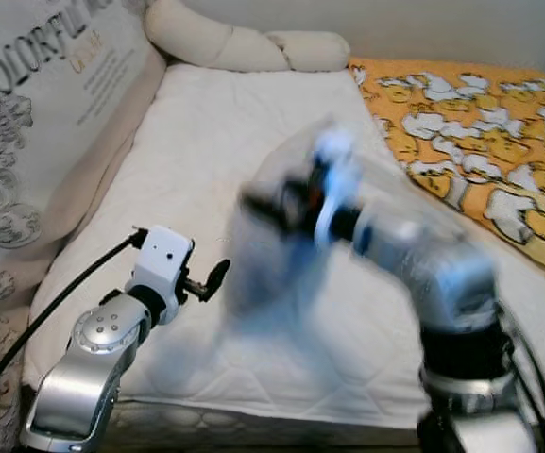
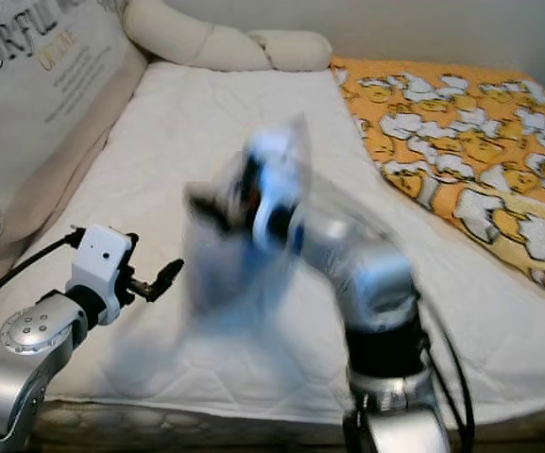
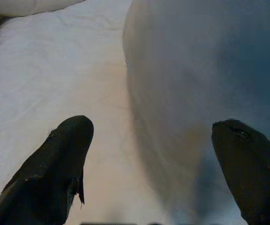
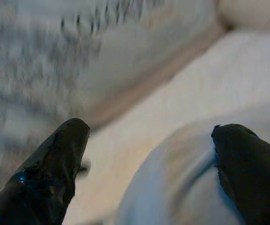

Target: Clean up the room

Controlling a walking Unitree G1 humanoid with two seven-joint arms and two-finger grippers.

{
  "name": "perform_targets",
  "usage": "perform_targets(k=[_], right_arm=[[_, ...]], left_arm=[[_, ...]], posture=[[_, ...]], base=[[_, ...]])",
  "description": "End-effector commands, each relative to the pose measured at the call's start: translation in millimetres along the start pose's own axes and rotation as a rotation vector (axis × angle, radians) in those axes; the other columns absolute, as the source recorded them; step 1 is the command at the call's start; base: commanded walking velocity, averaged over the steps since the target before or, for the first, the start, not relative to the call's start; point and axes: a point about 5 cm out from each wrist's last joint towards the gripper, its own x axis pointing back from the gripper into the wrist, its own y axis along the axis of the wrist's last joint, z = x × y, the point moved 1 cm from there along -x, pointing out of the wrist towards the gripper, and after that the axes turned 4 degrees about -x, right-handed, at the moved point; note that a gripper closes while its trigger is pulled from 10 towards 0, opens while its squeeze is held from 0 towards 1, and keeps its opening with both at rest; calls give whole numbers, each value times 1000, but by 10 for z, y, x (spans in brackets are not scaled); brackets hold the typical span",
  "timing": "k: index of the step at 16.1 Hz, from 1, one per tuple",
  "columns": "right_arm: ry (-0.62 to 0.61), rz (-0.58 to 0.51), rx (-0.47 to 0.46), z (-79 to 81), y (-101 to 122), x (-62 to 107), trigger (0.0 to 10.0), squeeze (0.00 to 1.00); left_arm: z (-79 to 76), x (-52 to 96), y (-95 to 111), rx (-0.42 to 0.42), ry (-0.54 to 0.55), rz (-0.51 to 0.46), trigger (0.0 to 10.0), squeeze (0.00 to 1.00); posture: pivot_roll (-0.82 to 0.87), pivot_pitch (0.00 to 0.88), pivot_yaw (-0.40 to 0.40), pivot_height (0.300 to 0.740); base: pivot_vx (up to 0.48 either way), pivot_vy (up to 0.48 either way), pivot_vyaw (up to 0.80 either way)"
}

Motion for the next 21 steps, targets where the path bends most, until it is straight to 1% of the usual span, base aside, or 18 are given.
perform_targets(k=[1,2,3,4,5,7,8,9,10,12,13,14,15,16,18,19,20,21], right_arm=[[-62,-126,-28,-151,289,92,10000,0],[-74,-170,-33,-201,417,129,10000,0],[-111,-224,-28,-308,585,204,10000,0],[-175,-243,-22,-450,665,285,10000,0],[-238,-227,-21,-587,648,360,10000,0],[-365,-150,-10,-820,469,489,10000,0],[-468,-101,-5,-973,336,581,10000,0],[-499,-85,-1,-1022,296,612,10000,0],[-657,-34,-12,-1274,38,818,10000,0],[-769,-20,-42,-1461,-178,1008,10000,0],[-823,-17,-63,-1550,-300,1124,10000,580],[-862,-23,-93,-1613,-399,1216,10000,937],[-899,-36,-143,-1696,-547,1339,10000,1000],[-856,-85,-212,-1726,-673,1389,10000,1000],[-823,-155,-362,-1807,-954,1484,10000,1000],[-789,-184,-449,-1827,-1114,1505,10000,1000],[-750,-207,-535,-1810,-1277,1491,10000,1000],[-717,-192,-589,-1743,-1459,1458,10000,1000]], left_arm=[[18,30,-1,-6,9,4,10000,0],[23,30,-6,-6,9,7,10000,0],[28,30,-14,-9,7,11,10000,0],[37,24,-19,-12,6,13,10000,0],[41,17,-16,-14,5,13,10000,0],[54,9,-12,-18,9,13,10000,0],[55,1,-13,-18,11,12,10000,0],[55,-2,-13,-18,12,12,10000,0],[57,-86,-21,52,26,-2,10000,0],[80,-219,-13,120,38,-28,10000,0],[84,-318,17,143,27,-50,10000,0],[79,-399,54,141,8,-68,10000,329],[93,-519,107,153,-4,-107,10000,776],[101,-626,117,209,-23,-125,10000,1000],[75,-835,105,255,-82,-144,10000,1000],[67,-945,98,321,-110,-164,10000,1000],[67,-1041,63,377,-121,-160,10000,1000],[47,-1118,-22,394,-109,-125,10000,1000]], posture=[[-92,0,-42,740],[-94,0,-40,740],[-98,0,-34,740],[-98,0,-34,740],[-100,0,-33,740],[-100,0,-38,740],[-99,0,-40,740],[-99,0,-40,740],[-97,0,-49,740],[-98,0,-51,740],[-104,0,-49,740],[-108,0,-49,740],[-105,0,-46,740],[-109,0,-43,740],[-116,0,-38,740],[-130,0,-29,740],[-150,0,-13,740],[-167,0,3,740]], base=[[0,0,0],[0,0,0],[0,0,0],[0,0,0],[0,0,0],[0,0,0],[0,0,0],[0,0,0],[0,0,0],[0,0,0],[0,0,0],[0,0,0],[0,0,0],[0,0,0],[0,0,0],[0,0,0],[0,0,0],[0,0,0]])
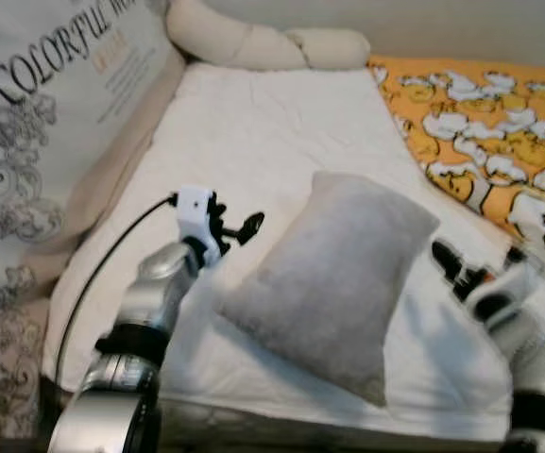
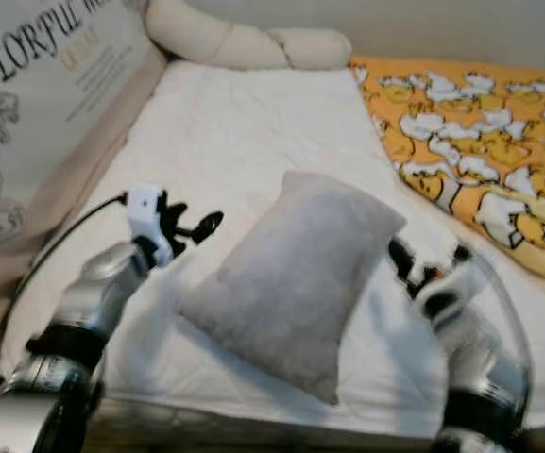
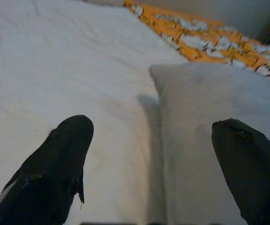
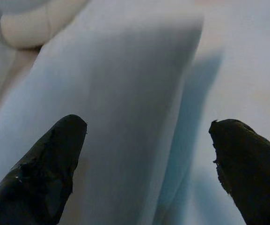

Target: Clean up the room

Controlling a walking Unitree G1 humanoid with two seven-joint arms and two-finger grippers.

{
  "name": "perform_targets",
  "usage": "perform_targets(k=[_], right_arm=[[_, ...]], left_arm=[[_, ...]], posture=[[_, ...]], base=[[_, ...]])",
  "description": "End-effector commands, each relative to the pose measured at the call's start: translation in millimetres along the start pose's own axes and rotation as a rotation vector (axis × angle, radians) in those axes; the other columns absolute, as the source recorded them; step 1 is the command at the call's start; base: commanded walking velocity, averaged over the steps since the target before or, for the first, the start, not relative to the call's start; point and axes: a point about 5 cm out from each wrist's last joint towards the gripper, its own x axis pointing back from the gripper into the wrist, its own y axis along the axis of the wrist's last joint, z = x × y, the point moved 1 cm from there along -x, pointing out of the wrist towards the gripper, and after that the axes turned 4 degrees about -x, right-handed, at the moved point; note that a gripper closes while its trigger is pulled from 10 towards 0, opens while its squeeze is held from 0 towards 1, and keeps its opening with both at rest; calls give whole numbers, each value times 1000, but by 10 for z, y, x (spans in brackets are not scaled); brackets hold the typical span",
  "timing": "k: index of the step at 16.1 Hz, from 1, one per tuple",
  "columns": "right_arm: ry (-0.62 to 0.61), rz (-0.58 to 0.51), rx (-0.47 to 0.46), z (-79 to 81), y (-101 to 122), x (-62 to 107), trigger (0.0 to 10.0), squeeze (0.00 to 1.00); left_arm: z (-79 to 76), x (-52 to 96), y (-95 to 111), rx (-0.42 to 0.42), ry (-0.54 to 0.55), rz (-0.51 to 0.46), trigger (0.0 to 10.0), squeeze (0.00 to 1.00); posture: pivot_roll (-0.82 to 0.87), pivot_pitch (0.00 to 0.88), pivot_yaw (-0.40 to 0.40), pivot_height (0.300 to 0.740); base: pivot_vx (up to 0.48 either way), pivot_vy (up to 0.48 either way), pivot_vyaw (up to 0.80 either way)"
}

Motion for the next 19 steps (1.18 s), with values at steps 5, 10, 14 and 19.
perform_targets(k=[5,10,14,19], right_arm=[[1,59,-104,-38,-428,88,10000,1000],[106,151,-209,159,-698,2,10000,1000],[130,242,-153,260,-779,-89,10000,867],[192,309,-71,452,-826,-207,0,0]], left_arm=[[-217,-106,-440,83,25,149,10000,1000],[-1025,-172,-755,359,-339,202,10000,0],[-1229,-157,-770,409,-486,215,10000,0],[-1033,-123,-877,295,-369,313,0,0]], posture=[[-225,0,59,740],[-230,0,37,740],[-220,0,23,740],[-190,0,-4,740]], base=[[0,0,0],[0,0,0],[0,0,0],[0,0,0]])
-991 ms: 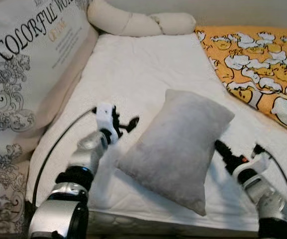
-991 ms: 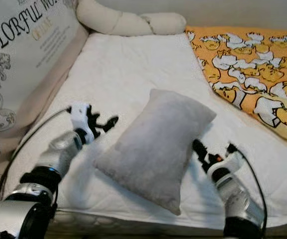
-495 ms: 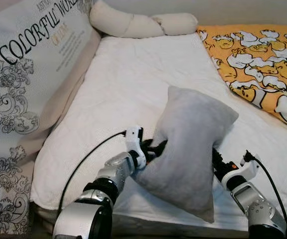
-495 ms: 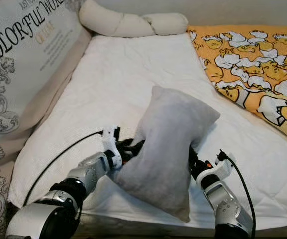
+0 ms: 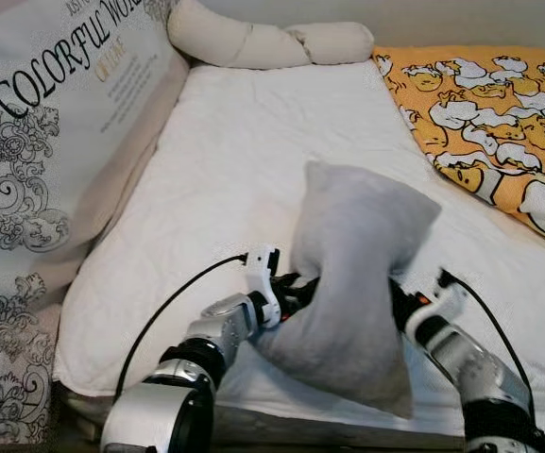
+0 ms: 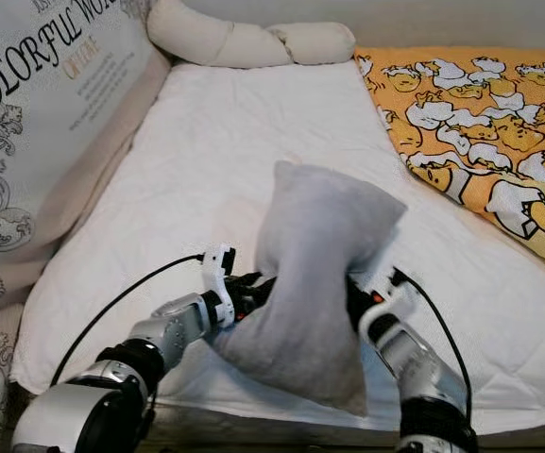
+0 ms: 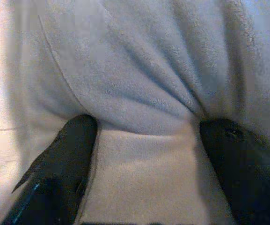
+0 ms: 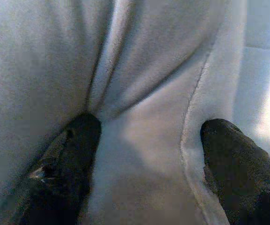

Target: Clean up the room

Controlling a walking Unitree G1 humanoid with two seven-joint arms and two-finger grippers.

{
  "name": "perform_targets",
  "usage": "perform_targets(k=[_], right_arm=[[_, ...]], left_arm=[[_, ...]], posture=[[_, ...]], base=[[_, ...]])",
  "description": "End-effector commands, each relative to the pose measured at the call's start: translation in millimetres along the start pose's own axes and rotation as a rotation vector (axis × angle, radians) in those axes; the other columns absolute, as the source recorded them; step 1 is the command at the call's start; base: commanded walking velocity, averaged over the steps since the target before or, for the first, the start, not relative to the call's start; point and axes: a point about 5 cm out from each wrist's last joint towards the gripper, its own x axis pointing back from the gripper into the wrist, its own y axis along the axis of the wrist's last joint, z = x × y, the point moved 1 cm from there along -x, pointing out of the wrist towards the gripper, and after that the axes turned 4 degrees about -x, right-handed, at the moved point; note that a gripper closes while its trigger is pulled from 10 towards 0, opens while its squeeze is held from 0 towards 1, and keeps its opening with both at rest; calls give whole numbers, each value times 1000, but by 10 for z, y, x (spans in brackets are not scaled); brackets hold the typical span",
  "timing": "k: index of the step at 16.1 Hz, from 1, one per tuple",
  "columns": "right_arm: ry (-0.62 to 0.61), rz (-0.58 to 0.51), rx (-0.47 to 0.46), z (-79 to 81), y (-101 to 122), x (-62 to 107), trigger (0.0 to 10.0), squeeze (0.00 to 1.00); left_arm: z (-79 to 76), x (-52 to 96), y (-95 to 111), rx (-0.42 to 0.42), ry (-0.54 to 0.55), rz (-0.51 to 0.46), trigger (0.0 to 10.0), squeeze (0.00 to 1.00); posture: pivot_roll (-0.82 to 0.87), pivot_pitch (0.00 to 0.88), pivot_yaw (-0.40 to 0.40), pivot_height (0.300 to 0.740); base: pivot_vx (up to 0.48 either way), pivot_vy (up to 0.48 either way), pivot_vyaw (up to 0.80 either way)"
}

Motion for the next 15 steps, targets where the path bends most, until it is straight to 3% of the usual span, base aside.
perform_targets(k=[1,4,6,12,15], right_arm=[[79,78,14,195,-140,-121,0,0],[133,121,64,306,-177,-186,0,0],[115,138,68,296,-195,-200,0,0],[73,178,41,281,-206,-223,0,0],[108,149,124,340,-151,-236,0,0]], left_arm=[[-74,-53,-72,-26,-16,63,0,0],[87,63,-24,-63,28,47,0,0],[129,96,-9,-49,37,38,0,0],[133,123,43,-37,6,2,0,0],[166,168,75,-57,5,-13,0,0]], posture=[[-182,0,-10,740],[-159,0,-31,740],[-154,0,-37,740],[-131,0,-40,740],[-122,0,-35,740]], base=[[0,0,0],[0,0,0],[0,0,0],[0,0,0],[0,0,0]])
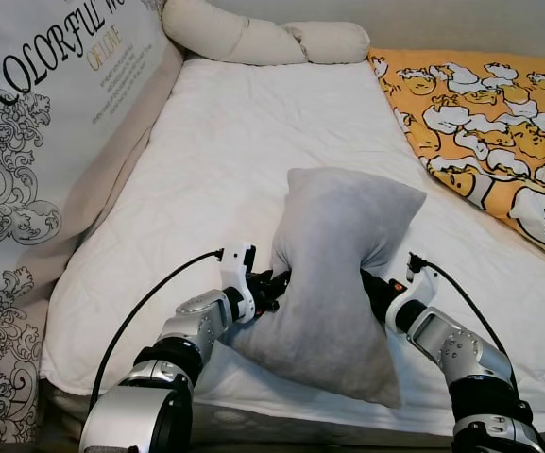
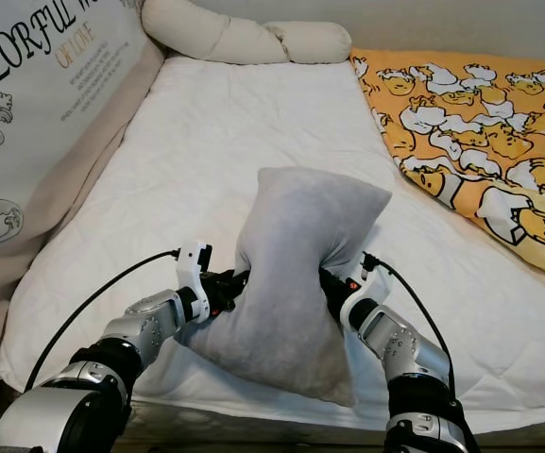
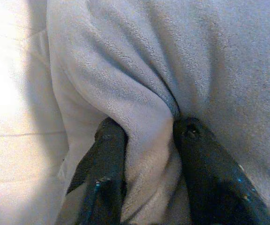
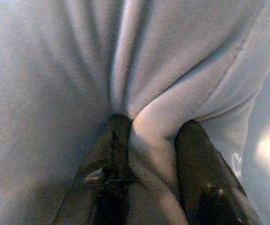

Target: Clean up the room

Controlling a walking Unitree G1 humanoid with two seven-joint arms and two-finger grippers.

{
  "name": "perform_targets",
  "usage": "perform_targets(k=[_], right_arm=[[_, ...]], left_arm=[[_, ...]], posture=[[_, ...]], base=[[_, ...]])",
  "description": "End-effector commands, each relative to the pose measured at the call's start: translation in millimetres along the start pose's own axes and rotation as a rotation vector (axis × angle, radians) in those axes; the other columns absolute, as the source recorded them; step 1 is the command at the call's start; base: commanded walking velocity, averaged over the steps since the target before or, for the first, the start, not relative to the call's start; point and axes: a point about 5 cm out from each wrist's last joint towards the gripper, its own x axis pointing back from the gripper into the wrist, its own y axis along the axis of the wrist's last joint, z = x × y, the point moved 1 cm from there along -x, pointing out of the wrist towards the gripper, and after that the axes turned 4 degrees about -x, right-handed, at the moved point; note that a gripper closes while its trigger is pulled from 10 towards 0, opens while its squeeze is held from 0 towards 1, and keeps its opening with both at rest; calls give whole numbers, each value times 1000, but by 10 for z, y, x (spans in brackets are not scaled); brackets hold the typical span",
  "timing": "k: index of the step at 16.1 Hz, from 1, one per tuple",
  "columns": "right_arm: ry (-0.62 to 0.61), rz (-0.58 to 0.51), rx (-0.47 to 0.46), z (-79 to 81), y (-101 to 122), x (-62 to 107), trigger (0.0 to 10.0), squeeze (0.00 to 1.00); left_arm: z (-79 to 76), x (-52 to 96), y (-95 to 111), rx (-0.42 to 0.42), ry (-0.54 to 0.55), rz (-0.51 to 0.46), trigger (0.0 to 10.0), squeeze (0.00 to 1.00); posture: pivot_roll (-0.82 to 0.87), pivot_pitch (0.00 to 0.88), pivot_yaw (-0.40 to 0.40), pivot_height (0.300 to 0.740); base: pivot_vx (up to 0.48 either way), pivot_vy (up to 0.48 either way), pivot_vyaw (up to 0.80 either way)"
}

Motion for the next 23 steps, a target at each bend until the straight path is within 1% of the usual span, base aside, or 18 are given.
perform_targets(k=[1,3,4,5,6,7,8,9,11,12,14,15,16,17,19,20,21,23], right_arm=[[59,41,34,150,-81,-76,0,0],[106,37,46,268,-68,-81,0,0],[114,32,50,291,-61,-84,0,0],[137,13,54,358,-26,-91,0,0],[165,-20,73,465,22,-97,0,0],[197,-60,93,583,81,-87,0,0],[236,-110,94,709,145,-54,0,0],[244,-125,97,738,164,-43,0,0],[273,-171,114,836,222,14,0,0],[276,-197,169,896,260,79,0,0],[268,-192,203,908,258,94,0,0],[281,-166,253,942,226,112,0,0],[297,-150,262,974,208,130,0,0],[295,-166,225,986,228,143,0,0],[316,-171,188,1025,224,156,0,0],[308,-178,229,1046,229,127,0,0],[314,-184,237,1079,239,110,0,0],[343,-173,212,1152,237,84,0,0]], left_arm=[[-67,-32,5,-12,-40,7,0,0],[-67,-12,53,-12,-42,-17,0,0],[-65,-9,66,-12,-36,-25,0,0],[-36,10,115,-14,-8,-48,0,0],[11,60,224,4,16,-96,0,0],[26,131,350,-23,26,-136,0,0],[-18,232,514,-57,23,-194,0,0],[-38,260,561,-65,22,-211,0,0],[-111,357,731,-95,42,-280,0,0],[-207,489,930,-119,73,-372,0,0],[-237,557,986,-153,100,-384,0,0],[-263,630,1027,-198,131,-384,0,0],[-286,691,1059,-227,162,-384,0,0],[-297,733,1075,-228,187,-388,0,0],[-308,781,1075,-242,213,-377,0,0],[-314,800,1052,-269,233,-357,0,0],[-315,807,1023,-290,249,-338,0,0],[-307,830,953,-284,283,-316,0,0]], posture=[[-121,0,-35,740],[-114,0,-27,740],[-112,0,-27,740],[-105,0,-21,740],[-104,0,-17,740],[-101,0,-10,740],[-97,0,-6,740],[-97,0,-5,740],[-90,0,-6,740],[-79,0,-16,740],[-76,0,-13,740],[-87,0,2,740],[-91,0,10,740],[-92,0,15,740],[-103,0,23,740],[-97,0,16,740],[-83,0,1,740],[-48,0,-27,740]], base=[[0,0,0],[0,0,0],[0,0,0],[0,0,0],[0,0,0],[0,0,0],[0,0,0],[0,0,0],[0,0,0],[0,0,0],[0,0,0],[0,0,0],[0,0,0],[0,0,0],[0,0,0],[0,0,0],[0,0,0],[0,0,0]])
